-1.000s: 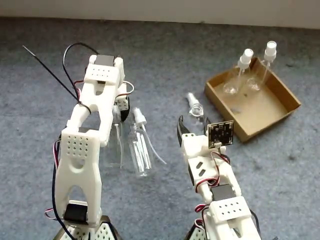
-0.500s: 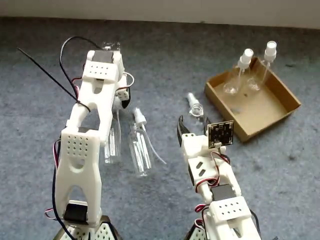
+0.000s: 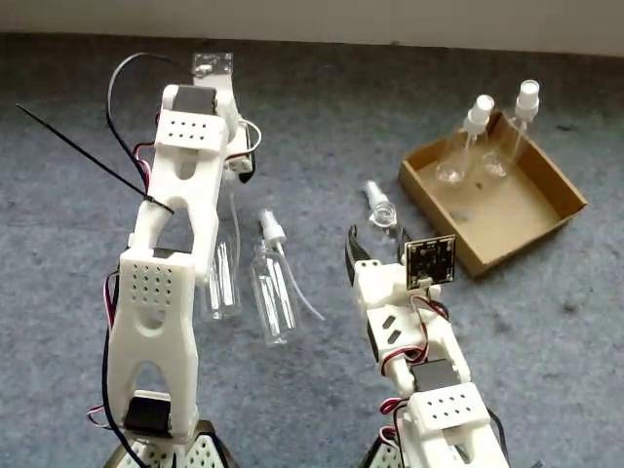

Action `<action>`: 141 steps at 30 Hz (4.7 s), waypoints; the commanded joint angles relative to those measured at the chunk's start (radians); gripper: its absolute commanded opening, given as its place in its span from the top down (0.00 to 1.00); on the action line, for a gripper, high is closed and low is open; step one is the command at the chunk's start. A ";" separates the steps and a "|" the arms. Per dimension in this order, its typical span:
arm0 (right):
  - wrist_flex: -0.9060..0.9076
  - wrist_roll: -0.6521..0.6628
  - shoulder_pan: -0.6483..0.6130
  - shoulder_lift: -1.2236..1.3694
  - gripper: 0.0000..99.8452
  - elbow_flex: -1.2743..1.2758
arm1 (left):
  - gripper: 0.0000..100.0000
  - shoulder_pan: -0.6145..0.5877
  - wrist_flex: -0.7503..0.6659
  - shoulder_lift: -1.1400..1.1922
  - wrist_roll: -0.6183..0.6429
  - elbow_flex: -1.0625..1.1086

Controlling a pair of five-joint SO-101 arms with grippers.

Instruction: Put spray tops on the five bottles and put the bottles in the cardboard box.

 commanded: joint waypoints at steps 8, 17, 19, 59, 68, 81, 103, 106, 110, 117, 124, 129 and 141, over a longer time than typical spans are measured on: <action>-0.021 0.006 -0.039 -0.018 0.96 0.087 | 0.92 0.018 0.060 -0.028 0.005 -0.262; -0.027 0.012 -0.110 -0.018 0.96 0.133 | 0.99 0.059 0.061 -0.248 0.005 -0.105; -0.027 0.012 -0.111 -0.018 0.96 0.133 | 1.00 0.079 0.061 -0.311 0.005 -0.042; -0.082 -0.023 -0.154 -0.016 0.97 0.139 | 1.00 0.490 -0.430 -1.455 -0.097 0.926; -0.082 -0.023 -0.154 -0.013 0.97 0.139 | 1.00 0.575 -1.042 -1.790 -0.098 1.471; -0.082 -0.023 -0.153 -0.013 0.97 0.139 | 1.00 0.578 -1.145 -1.919 -0.089 1.609; -0.082 -0.023 -0.151 -0.012 0.97 0.139 | 1.00 0.568 -0.979 -1.738 -0.089 1.388; -0.082 -0.023 -0.151 -0.012 0.97 0.139 | 0.99 0.576 -0.973 -1.730 -0.091 1.394; -0.082 -0.023 -0.151 -0.012 0.97 0.139 | 0.99 0.570 -0.948 -1.728 -0.091 1.406; -0.082 -0.023 -0.151 -0.012 0.97 0.139 | 0.99 0.570 -0.941 -1.735 -0.091 1.357; -0.082 -0.023 -0.151 -0.012 0.97 0.139 | 0.99 0.570 -0.793 -1.727 -0.089 1.325; -0.081 -0.023 -0.151 -0.012 0.97 0.139 | 0.99 0.570 -0.850 -1.733 -0.089 1.428; -0.081 -0.023 -0.151 -0.012 0.97 0.139 | 0.99 0.575 -0.973 -1.727 -0.091 1.689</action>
